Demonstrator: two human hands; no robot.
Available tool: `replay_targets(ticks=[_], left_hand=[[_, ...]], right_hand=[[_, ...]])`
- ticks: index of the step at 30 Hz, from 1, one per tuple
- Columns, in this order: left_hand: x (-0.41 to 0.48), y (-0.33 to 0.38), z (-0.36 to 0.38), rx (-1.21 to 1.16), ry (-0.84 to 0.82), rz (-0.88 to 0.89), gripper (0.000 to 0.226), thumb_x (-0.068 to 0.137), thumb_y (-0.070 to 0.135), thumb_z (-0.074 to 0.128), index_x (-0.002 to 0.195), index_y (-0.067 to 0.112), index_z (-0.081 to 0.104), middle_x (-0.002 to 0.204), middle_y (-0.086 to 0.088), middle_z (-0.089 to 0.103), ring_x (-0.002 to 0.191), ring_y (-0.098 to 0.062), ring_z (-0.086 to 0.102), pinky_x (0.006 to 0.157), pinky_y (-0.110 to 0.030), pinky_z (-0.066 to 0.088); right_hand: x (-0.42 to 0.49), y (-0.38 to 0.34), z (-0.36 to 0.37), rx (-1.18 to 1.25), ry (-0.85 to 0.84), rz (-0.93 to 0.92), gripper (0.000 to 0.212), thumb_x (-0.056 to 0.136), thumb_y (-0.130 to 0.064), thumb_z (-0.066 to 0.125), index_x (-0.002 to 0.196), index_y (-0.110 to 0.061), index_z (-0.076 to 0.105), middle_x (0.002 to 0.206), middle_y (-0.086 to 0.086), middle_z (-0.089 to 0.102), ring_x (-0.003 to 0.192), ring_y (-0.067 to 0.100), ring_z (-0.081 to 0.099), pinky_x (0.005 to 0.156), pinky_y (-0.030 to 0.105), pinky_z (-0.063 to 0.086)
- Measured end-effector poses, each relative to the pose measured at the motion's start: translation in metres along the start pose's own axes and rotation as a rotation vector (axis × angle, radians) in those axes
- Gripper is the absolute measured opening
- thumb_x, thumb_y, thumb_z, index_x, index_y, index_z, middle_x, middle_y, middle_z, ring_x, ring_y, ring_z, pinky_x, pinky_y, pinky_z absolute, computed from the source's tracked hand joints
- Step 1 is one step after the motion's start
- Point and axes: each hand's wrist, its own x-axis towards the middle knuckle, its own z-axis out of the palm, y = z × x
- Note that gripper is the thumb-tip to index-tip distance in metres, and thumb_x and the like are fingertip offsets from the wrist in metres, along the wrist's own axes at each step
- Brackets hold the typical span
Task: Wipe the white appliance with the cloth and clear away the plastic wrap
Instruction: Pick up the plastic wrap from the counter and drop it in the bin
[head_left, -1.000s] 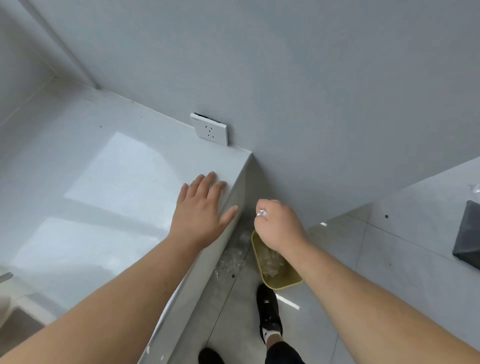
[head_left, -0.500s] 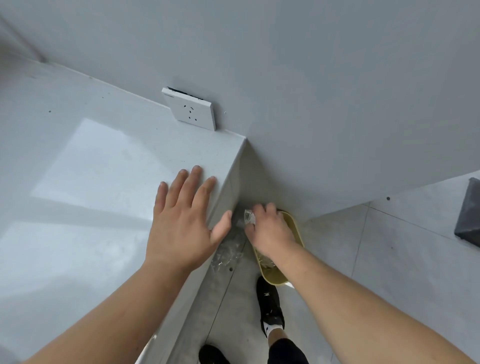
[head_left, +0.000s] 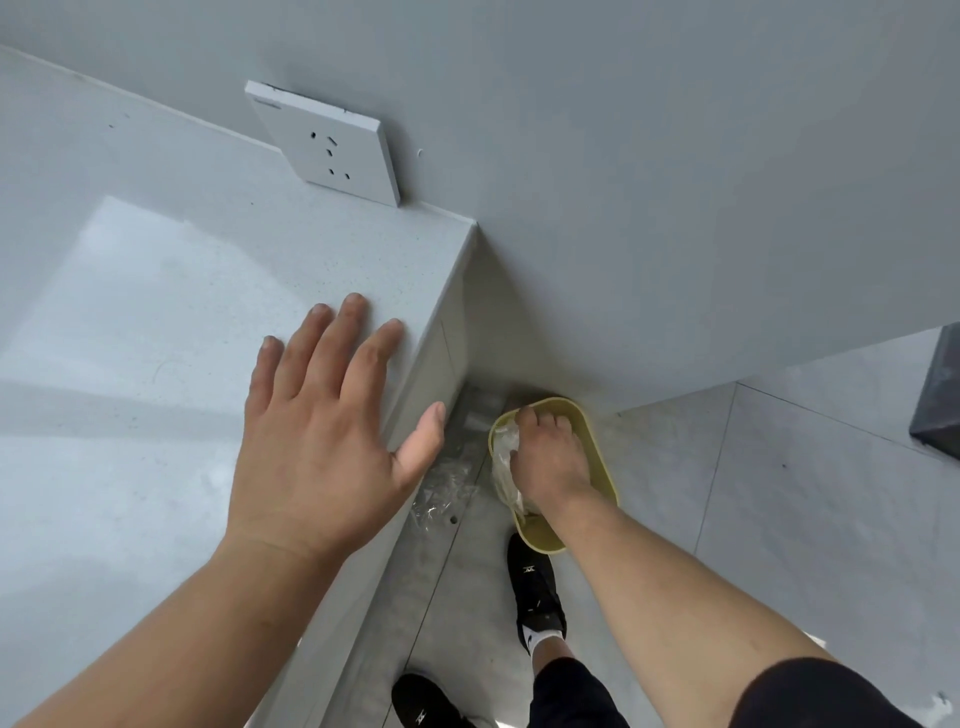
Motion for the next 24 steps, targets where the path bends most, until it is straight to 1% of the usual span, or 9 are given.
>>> replay_targets(ticks=[3,5,7,9,11,12,14,20,24], left_hand=[[0.0,0.001,-0.001,-0.008,-0.006,-0.008,0.073,0.093,0.067,0.048,0.151,0.022,0.045,0.167,-0.007,0.035,0.157,-0.031,0.025,0.127,-0.056,0.019],[0.0,0.0,0.0,-0.011,-0.001,-0.01,0.073,0.093,0.068,0.048,0.151,0.023,0.045,0.167,-0.007,0.036,0.157,-0.03,0.025,0.127,-0.056,0.019],[0.0,-0.001,0.001,-0.013,0.006,-0.004,0.074,0.093,0.069,0.047,0.15,0.022,0.045,0.166,-0.007,0.036,0.156,-0.03,0.026,0.127,-0.056,0.02],[0.0,-0.001,0.002,-0.014,0.013,-0.001,0.074,0.093,0.07,0.046,0.15,0.023,0.045,0.166,-0.007,0.036,0.156,-0.03,0.026,0.127,-0.055,0.019],[0.0,-0.002,0.003,-0.023,0.032,0.004,0.073,0.093,0.07,0.048,0.148,0.023,0.046,0.165,-0.007,0.037,0.156,-0.031,0.027,0.127,-0.055,0.02],[0.0,-0.002,0.003,-0.029,0.042,0.008,0.073,0.093,0.07,0.048,0.148,0.022,0.047,0.165,-0.007,0.038,0.156,-0.031,0.028,0.127,-0.055,0.02],[0.0,-0.001,0.003,-0.038,0.05,0.013,0.073,0.092,0.069,0.049,0.148,0.022,0.047,0.164,-0.008,0.039,0.155,-0.032,0.029,0.127,-0.054,0.02],[0.0,0.0,0.002,-0.044,0.039,0.004,0.074,0.092,0.07,0.049,0.149,0.022,0.047,0.165,-0.007,0.037,0.156,-0.031,0.027,0.128,-0.054,0.018],[0.0,-0.001,0.001,-0.029,0.041,0.006,0.075,0.092,0.071,0.047,0.15,0.024,0.045,0.166,-0.006,0.037,0.156,-0.03,0.027,0.128,-0.053,0.018]], right_hand=[[0.002,0.009,0.011,-0.039,-0.051,0.012,0.061,0.09,-0.011,0.064,0.146,-0.015,0.038,0.136,0.014,0.05,0.113,0.035,0.056,0.092,0.044,0.056],[0.002,0.016,0.018,-0.049,-0.061,0.02,0.067,0.087,-0.01,0.068,0.146,-0.017,0.037,0.136,0.016,0.046,0.107,0.035,0.058,0.088,0.047,0.06],[0.003,0.021,0.024,-0.051,-0.071,0.04,0.072,0.085,-0.01,0.072,0.148,-0.02,0.038,0.141,0.016,0.044,0.111,0.037,0.057,0.089,0.05,0.061],[0.005,0.026,0.031,-0.103,-0.084,0.046,0.077,0.085,-0.013,0.074,0.153,-0.02,0.036,0.152,0.018,0.039,0.13,0.044,0.049,0.104,0.057,0.052],[0.006,0.031,0.038,-0.179,-0.106,0.032,0.081,0.088,-0.019,0.074,0.157,-0.018,0.031,0.159,0.021,0.034,0.146,0.052,0.032,0.121,0.062,0.033],[0.006,0.033,0.041,-0.196,-0.113,0.029,0.079,0.09,-0.021,0.072,0.157,-0.016,0.03,0.16,0.022,0.033,0.15,0.055,0.026,0.124,0.063,0.026],[0.005,0.035,0.046,-0.21,-0.115,0.02,0.077,0.092,-0.022,0.07,0.158,-0.014,0.029,0.162,0.021,0.032,0.152,0.056,0.021,0.125,0.063,0.021],[-0.002,0.037,0.045,-0.129,-0.098,-0.019,0.078,0.092,-0.016,0.066,0.16,-0.017,0.029,0.161,0.017,0.037,0.155,0.046,0.022,0.127,0.061,0.018],[-0.009,0.039,0.033,-0.089,-0.06,-0.046,0.066,0.098,-0.028,0.058,0.159,-0.02,0.033,0.159,0.015,0.041,0.155,0.044,0.023,0.127,0.06,0.018]])
